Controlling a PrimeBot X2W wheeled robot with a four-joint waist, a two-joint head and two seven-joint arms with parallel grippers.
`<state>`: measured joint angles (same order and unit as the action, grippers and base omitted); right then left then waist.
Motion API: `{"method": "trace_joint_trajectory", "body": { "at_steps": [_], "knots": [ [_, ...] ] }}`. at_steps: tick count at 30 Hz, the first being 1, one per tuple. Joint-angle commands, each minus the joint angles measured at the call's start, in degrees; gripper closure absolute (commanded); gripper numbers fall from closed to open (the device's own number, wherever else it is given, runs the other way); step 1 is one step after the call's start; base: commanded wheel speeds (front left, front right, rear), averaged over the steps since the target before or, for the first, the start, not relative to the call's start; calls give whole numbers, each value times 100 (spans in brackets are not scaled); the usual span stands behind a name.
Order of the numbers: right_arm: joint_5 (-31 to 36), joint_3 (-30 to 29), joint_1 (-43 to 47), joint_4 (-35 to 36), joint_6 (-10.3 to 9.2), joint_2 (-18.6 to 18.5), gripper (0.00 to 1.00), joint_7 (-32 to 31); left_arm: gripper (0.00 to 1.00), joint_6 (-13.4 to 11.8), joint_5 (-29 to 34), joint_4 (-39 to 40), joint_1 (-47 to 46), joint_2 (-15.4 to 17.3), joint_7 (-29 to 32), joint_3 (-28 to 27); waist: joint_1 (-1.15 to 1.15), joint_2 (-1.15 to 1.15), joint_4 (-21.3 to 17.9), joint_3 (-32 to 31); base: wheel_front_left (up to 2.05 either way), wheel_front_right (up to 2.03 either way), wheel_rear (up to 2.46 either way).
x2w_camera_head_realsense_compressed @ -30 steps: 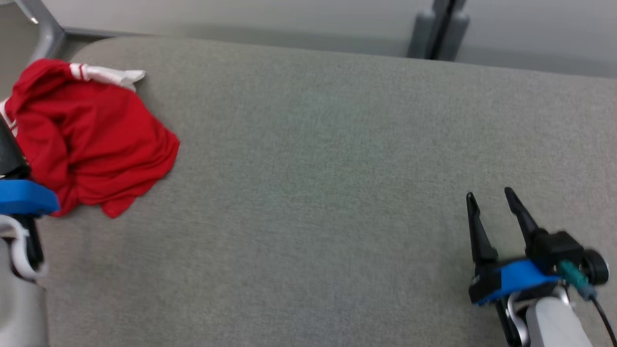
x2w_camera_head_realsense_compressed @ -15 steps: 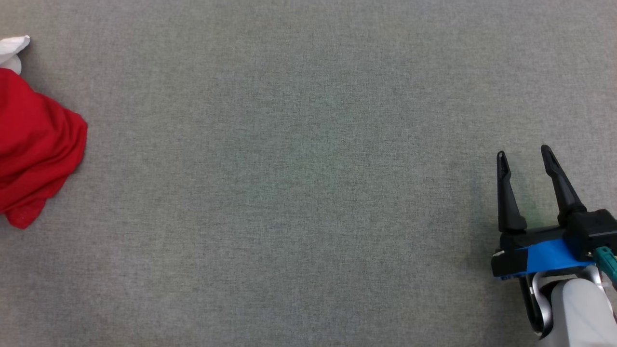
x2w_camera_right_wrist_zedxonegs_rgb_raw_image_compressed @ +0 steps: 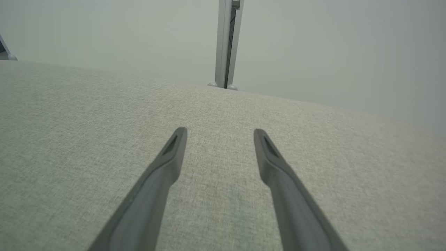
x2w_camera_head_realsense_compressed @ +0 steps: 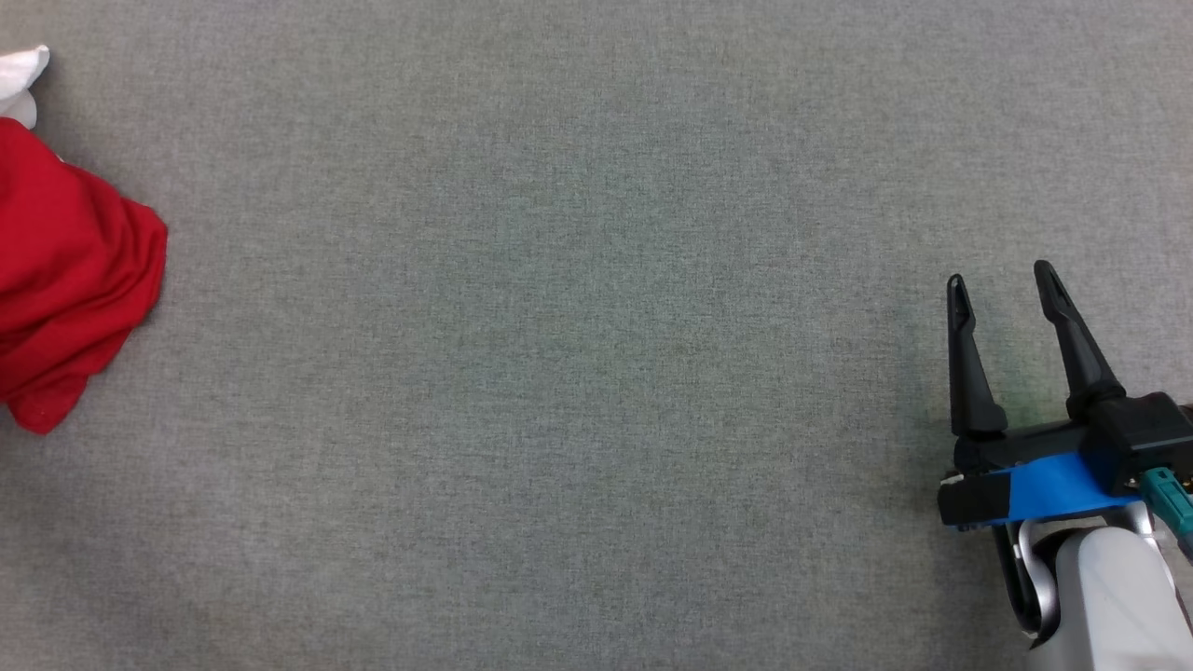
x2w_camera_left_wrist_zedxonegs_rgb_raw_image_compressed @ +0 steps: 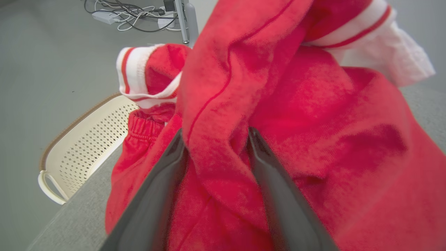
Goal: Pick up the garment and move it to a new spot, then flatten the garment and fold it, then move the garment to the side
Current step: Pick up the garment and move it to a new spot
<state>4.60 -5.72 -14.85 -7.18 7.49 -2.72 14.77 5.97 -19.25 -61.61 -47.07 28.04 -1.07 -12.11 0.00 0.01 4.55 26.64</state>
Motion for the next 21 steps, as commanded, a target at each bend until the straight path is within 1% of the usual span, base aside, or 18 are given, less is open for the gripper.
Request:
{"method": "trace_joint_trajectory", "body": {
  "at_steps": [1, 4, 5, 9, 12, 17, 21],
  "knots": [
    [-45, 34, -60, -18, 1, -31, 0, 3, 100, 41, -51, -116, -111, -18, -168, 2, 0, -1, -12, -26, 0, 0, 0],
    [-86, 60, -36, -40, 1, -30, 0, 9, 100, 56, 19, -128, -191, 71, -601, 73, 0, -1, -22, -96, 0, 0, 0],
    [-86, 60, -36, -40, 1, -30, 0, 9, 100, 56, 19, -128, -191, 71, -601, 73, 0, -1, -22, -96, 0, 0, 0],
    [-156, 101, 17, -118, 1, -30, 0, 19, 100, 78, 134, -1, -417, 215, -1113, 206, 0, -1, -16, -285, 0, 0, 0],
    [-232, 161, 23, -218, 1, -29, 0, 30, 100, 84, 222, 209, -620, 286, -1321, 283, 0, -1, -33, -468, 0, 0, 0],
    [-467, 266, 58, -381, 1, -31, 0, 45, 100, 88, 480, 900, -973, 335, -1415, 506, 0, -1, -150, -809, 0, 0, 0],
    [-637, 341, 81, -434, 1, -30, 0, 48, 100, 111, 626, 1677, -1273, 213, -1416, 751, 0, -1, -339, -1047, 0, 0, 0]
  ]
}}
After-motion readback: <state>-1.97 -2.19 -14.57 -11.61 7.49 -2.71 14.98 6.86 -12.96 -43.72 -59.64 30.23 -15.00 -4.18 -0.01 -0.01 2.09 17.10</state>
